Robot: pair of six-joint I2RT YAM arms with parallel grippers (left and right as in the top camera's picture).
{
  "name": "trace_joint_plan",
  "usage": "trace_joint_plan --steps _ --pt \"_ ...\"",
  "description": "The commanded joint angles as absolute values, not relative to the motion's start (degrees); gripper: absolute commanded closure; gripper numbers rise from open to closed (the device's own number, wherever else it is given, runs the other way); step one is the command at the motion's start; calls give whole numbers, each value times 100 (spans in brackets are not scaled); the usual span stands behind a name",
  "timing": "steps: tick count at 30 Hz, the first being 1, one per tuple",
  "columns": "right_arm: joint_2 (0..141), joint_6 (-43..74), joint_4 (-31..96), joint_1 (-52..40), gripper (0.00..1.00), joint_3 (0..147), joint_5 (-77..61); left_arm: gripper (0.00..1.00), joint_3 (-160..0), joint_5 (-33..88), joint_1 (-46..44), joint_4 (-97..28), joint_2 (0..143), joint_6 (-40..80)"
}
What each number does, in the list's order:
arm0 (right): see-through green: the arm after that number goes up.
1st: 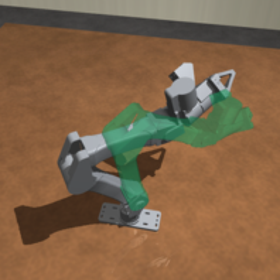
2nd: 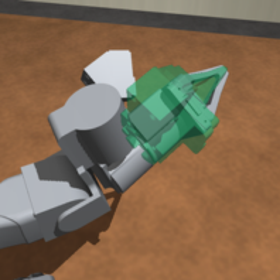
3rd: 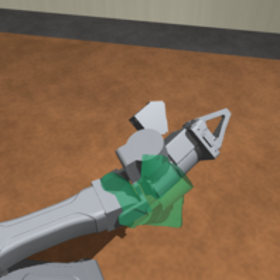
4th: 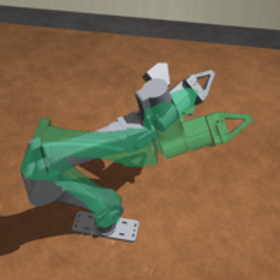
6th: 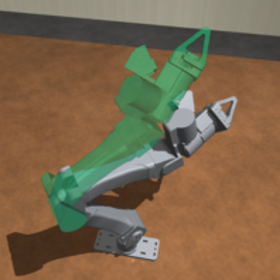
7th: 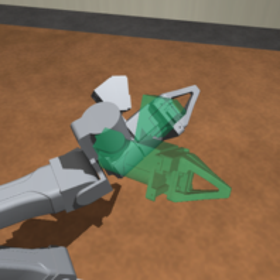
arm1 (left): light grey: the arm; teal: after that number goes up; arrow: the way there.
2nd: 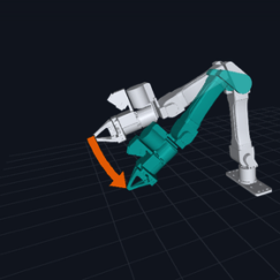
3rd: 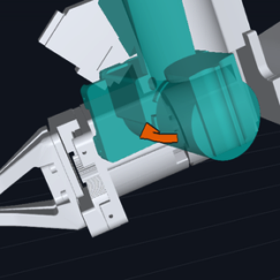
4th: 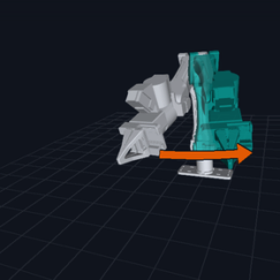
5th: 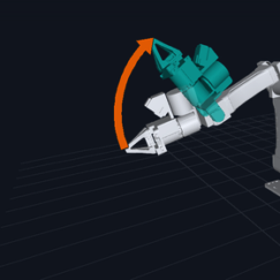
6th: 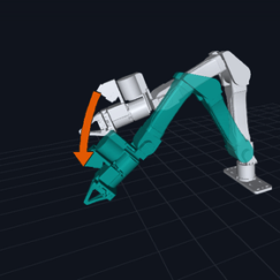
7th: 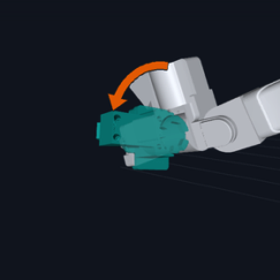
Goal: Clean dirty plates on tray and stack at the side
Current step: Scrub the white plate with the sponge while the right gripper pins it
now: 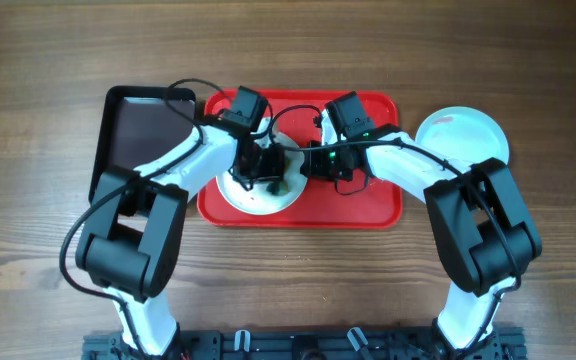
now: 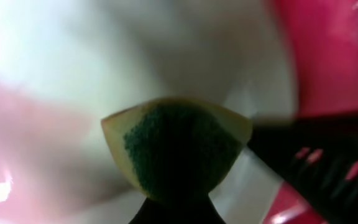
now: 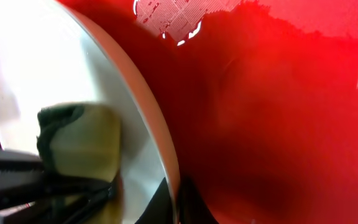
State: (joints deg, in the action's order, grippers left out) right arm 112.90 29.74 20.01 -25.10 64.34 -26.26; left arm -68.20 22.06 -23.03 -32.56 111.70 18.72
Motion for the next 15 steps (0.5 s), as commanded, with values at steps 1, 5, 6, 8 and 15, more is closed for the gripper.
trace_joint_plan --steps 1,5,6,8,15 --pt "11572 2980 2043 -2541 96 6399 -2746 96 -6748 1490 -2263 -2884 11295 2196" --pt "11572 2982 2045 -2541 96 6399 -2724 96 -6748 -222 -2261 -3024 11295 2781" --pt "11572 2982 2047 -2541 96 6399 -2711 96 -6748 -631 -2261 -3159 11295 2917" --pt "11572 2991 2051 -2541 96 6399 -2705 96 -6748 -1170 -2259 -3424 11295 3157" --pt "11572 3022 2032 -2541 96 6396 -2681 96 -6748 -1675 -2268 -4563 11295 4056"
